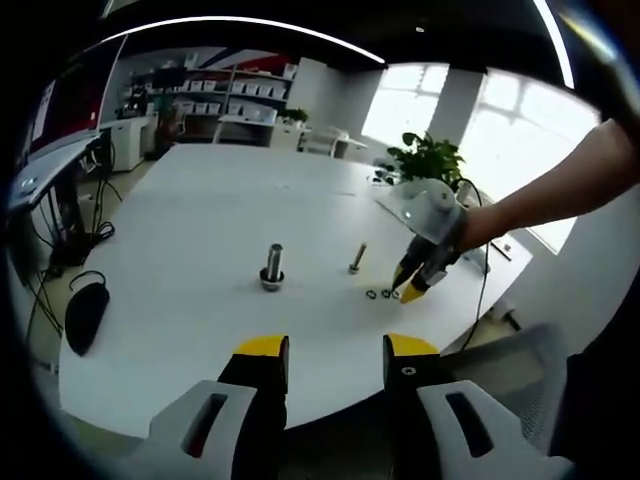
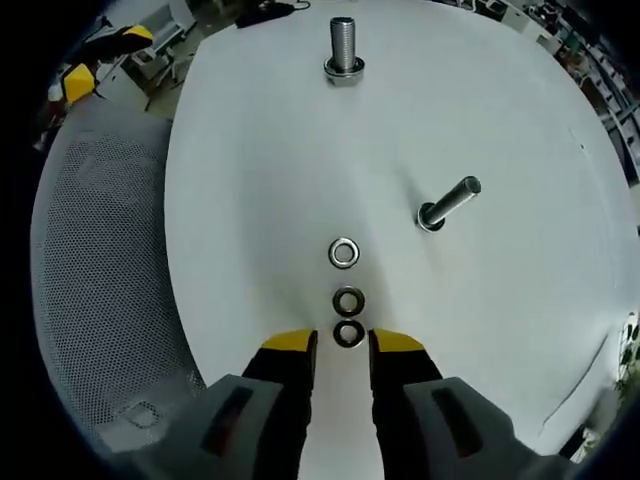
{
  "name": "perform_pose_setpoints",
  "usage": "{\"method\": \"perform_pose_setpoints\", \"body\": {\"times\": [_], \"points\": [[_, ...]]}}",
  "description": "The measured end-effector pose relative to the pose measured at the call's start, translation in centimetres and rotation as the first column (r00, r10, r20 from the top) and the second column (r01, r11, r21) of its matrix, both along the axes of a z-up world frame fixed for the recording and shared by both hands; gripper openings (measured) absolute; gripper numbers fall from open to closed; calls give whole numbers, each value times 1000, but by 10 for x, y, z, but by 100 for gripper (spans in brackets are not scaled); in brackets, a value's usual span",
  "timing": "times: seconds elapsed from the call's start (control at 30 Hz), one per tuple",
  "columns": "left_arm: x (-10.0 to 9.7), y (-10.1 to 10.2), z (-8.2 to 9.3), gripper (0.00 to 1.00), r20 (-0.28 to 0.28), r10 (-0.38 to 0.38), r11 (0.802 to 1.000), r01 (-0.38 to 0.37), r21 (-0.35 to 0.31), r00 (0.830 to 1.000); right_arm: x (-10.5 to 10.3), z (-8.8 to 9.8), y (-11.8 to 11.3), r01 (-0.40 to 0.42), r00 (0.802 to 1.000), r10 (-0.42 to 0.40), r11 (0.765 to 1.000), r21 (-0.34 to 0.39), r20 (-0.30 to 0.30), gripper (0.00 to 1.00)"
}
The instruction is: Place the washer onto the threaded stud by aligning its center hole with the stud, sliding it down to the base, and recovering from edge contact or off-axis alignment until the washer reaches the visible bottom stop.
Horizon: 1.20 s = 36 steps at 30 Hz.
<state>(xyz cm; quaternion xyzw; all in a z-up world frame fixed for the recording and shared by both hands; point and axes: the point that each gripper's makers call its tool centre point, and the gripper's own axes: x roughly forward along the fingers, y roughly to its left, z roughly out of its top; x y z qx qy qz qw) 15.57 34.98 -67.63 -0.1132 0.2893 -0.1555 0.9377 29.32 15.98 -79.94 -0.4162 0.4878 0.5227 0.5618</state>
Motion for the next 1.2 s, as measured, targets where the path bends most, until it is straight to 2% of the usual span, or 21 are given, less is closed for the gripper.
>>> {"method": "perform_pose_setpoints", "body": {"times": [0.17, 0.43, 0.93, 1.2], "points": [[1, 3, 1, 36, 3, 14, 1000, -14, -5, 1000, 0, -1, -2, -84, 996, 84, 996, -9, 35, 22], [1, 3, 2, 36, 7, 14, 1000, -14, -11, 1000, -1, 0, -2, -116, 992, 116, 993, 14, 44, 21], [-1, 7, 2, 36, 9, 32, 999, -32, -18, 999, 4, -1, -1, -111, 992, 112, 993, -25, 57, 16], [0, 8, 2, 36, 10, 32, 999, -32, -22, 999, 4, -2, 0, -64, 997, 67, 996, -60, 48, 15]]}}
